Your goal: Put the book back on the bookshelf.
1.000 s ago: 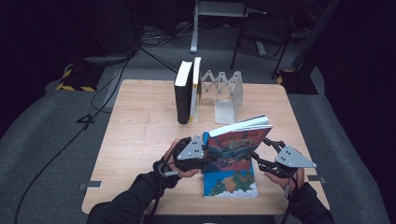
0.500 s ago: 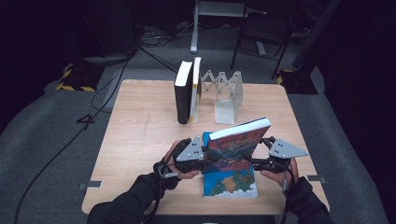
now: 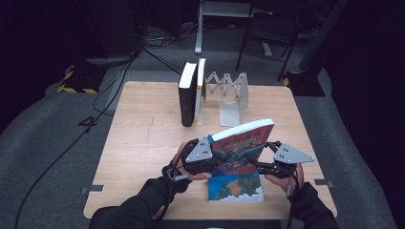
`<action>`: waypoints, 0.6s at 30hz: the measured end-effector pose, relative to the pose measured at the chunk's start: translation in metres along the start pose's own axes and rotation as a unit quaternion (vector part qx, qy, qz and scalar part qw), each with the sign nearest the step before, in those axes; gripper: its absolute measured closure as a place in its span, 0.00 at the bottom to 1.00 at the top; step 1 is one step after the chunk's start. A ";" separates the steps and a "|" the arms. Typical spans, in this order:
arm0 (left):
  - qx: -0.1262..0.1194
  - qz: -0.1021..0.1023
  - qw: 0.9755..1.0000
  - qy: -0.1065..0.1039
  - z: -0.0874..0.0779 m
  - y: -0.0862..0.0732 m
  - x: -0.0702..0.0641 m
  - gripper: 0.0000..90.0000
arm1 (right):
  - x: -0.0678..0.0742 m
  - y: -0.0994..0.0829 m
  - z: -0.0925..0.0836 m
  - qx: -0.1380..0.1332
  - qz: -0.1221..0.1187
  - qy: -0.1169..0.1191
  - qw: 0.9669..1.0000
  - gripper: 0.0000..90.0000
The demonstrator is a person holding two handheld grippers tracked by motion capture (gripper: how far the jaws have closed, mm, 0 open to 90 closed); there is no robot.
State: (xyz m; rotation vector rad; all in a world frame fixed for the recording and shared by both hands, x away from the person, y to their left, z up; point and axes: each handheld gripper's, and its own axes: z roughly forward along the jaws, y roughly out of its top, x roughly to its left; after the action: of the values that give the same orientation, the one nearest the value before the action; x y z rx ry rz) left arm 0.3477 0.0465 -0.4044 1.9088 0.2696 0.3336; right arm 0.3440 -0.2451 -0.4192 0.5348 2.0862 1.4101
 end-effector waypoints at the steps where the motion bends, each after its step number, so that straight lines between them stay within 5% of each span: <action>1: -0.003 -0.004 1.000 0.000 0.001 0.000 0.000 0.76 | 0.000 0.000 0.000 0.000 -0.001 -0.001 1.000 0.39; 18: -0.020 -0.012 1.000 -0.002 0.008 0.012 0.001 0.81 | -0.001 0.001 -0.003 -0.002 -0.002 -0.009 1.000 0.39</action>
State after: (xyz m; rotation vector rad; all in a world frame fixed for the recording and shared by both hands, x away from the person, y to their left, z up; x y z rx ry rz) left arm 0.3519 0.0360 -0.3952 1.8651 0.2803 0.3174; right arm 0.3431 -0.2477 -0.4166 0.5385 2.0691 1.4028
